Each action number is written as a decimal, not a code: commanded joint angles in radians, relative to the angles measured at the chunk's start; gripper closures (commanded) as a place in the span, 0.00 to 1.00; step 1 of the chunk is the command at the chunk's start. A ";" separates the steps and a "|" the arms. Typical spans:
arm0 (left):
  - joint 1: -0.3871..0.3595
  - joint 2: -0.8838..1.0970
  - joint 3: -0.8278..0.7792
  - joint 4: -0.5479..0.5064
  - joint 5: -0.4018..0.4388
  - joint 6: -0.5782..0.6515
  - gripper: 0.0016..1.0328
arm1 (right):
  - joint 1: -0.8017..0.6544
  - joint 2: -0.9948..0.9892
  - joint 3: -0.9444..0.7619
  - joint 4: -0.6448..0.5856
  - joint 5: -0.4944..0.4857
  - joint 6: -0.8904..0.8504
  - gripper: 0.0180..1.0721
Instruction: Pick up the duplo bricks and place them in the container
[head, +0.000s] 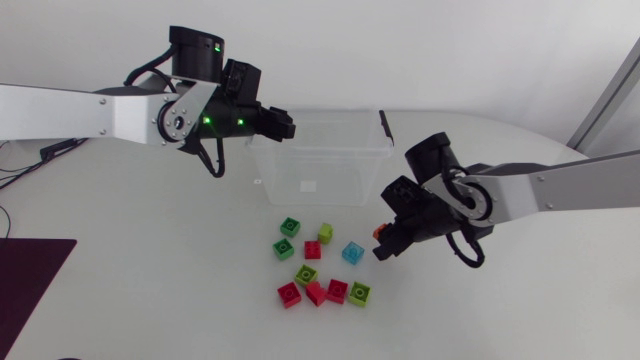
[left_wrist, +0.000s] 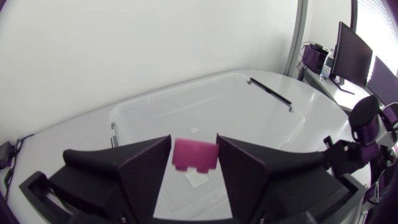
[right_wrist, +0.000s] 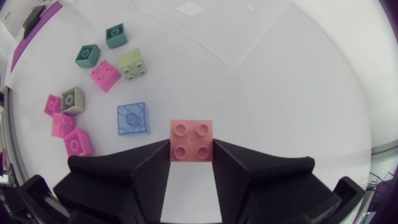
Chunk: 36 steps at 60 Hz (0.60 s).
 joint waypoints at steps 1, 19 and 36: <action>0.017 0.042 0.045 0.013 -0.010 -0.019 0.27 | 0.017 -0.071 -0.004 -0.041 0.004 0.019 0.68; 0.040 -0.138 -0.033 -0.109 0.027 0.027 0.19 | 0.027 -0.215 0.138 -0.175 0.006 0.045 0.68; 0.035 -0.348 -0.223 -0.303 0.081 0.199 0.19 | 0.033 -0.198 0.326 -0.208 0.006 0.080 0.68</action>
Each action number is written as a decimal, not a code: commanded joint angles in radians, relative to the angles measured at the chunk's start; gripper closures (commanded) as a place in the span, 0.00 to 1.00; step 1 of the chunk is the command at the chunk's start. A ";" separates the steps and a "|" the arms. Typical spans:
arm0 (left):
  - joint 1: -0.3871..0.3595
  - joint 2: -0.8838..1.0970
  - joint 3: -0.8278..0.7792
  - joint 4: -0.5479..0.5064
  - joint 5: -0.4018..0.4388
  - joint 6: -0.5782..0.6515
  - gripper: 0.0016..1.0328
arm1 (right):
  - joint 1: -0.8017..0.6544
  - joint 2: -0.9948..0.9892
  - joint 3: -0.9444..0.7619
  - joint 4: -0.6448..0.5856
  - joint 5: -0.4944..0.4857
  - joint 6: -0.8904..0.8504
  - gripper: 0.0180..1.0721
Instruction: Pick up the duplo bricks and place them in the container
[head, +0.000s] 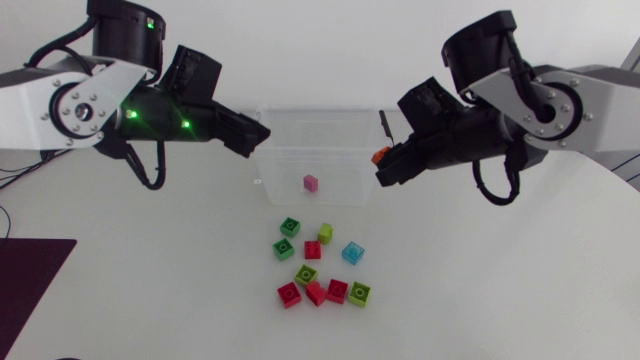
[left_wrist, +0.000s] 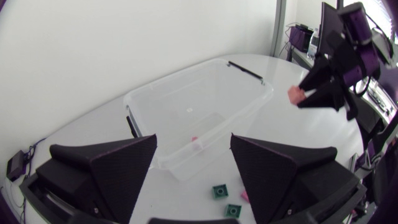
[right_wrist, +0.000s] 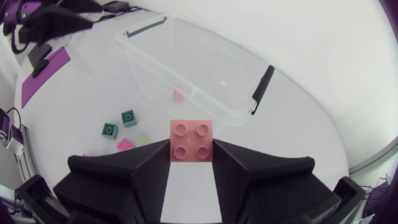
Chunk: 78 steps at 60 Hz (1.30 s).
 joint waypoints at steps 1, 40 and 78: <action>-0.004 -0.036 -0.094 -0.047 0.020 0.080 0.19 | 0.013 0.017 0.060 -0.015 0.005 0.033 0.68; -0.085 0.064 -0.333 -0.051 0.084 0.294 0.19 | -0.022 0.349 0.344 0.115 0.017 0.027 0.67; -0.143 0.383 -0.210 0.104 0.046 0.295 0.21 | 0.005 0.128 0.133 0.108 0.008 -0.005 0.12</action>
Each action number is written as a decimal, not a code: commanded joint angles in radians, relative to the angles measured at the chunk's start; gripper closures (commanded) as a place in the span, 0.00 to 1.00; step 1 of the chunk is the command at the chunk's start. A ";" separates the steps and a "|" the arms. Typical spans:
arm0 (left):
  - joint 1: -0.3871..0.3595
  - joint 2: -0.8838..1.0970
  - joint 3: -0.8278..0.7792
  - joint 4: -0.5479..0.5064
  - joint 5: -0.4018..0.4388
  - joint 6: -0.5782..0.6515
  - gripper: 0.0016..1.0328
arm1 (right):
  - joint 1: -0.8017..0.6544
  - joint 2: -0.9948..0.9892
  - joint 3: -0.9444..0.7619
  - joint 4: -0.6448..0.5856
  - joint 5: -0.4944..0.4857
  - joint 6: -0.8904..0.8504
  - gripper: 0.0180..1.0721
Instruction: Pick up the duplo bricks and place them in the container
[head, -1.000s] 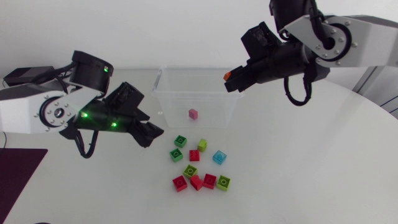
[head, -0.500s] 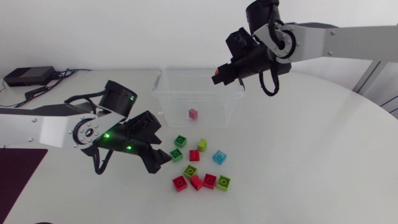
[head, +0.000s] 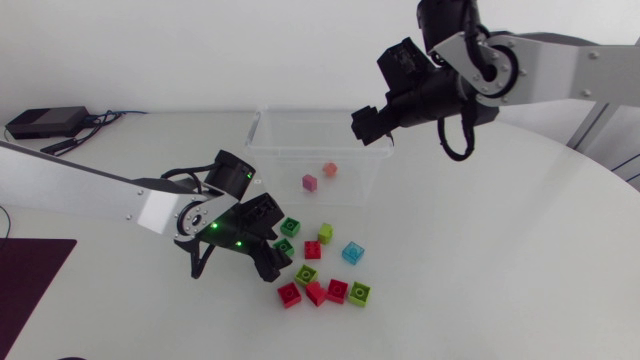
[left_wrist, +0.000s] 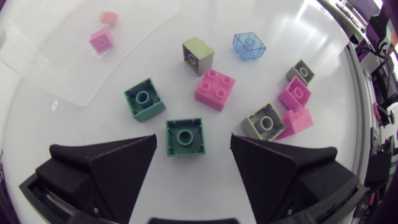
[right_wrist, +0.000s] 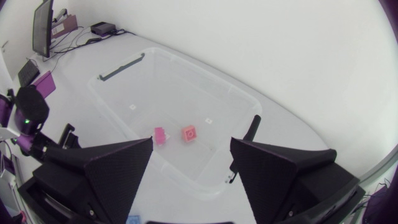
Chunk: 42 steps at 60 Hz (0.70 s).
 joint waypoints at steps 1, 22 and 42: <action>-0.005 0.043 0.033 0.014 -0.006 0.013 0.23 | 0.023 -0.086 -0.103 -0.003 -0.010 -0.016 0.12; -0.002 0.079 0.031 0.017 -0.005 0.016 0.72 | 0.124 -0.374 -0.486 -0.070 -0.062 -0.085 0.12; 0.004 -0.062 -0.021 -0.008 0.018 0.014 0.75 | 0.140 -0.287 -0.650 0.057 -0.057 -0.079 0.12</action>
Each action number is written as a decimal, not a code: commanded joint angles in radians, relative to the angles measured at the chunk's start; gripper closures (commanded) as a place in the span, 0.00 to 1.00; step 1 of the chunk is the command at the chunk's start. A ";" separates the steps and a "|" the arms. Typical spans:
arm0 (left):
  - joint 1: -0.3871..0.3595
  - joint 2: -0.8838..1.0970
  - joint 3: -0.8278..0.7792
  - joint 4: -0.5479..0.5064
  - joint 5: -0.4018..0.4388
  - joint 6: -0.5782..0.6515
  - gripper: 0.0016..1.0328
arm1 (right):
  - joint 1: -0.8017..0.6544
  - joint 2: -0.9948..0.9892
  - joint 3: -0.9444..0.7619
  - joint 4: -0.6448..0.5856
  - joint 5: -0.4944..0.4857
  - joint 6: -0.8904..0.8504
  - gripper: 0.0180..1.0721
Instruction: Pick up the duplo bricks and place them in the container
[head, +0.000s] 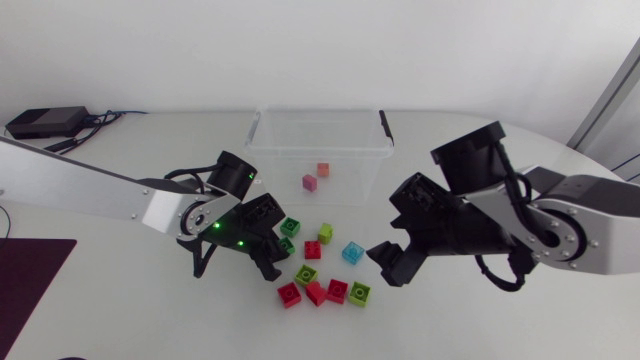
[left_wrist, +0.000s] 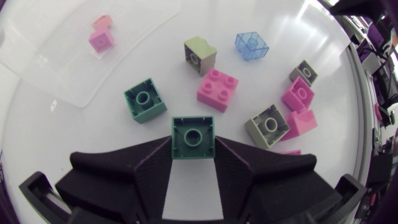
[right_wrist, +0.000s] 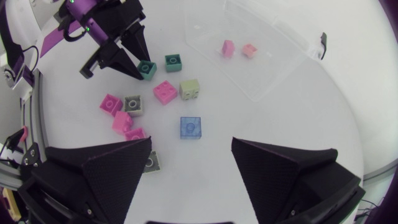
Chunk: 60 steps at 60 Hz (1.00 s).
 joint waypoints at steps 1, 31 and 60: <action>0.006 -0.092 -0.030 -0.025 0.015 0.014 0.75 | 0.018 0.063 -0.032 0.037 0.003 -0.010 0.12; 0.092 -0.481 0.075 -0.154 0.058 -0.086 0.74 | 0.030 0.376 0.087 0.142 0.014 -0.014 0.12; 0.114 -0.323 0.203 0.114 0.024 -0.293 0.74 | 0.024 0.517 0.170 0.156 0.016 -0.028 0.49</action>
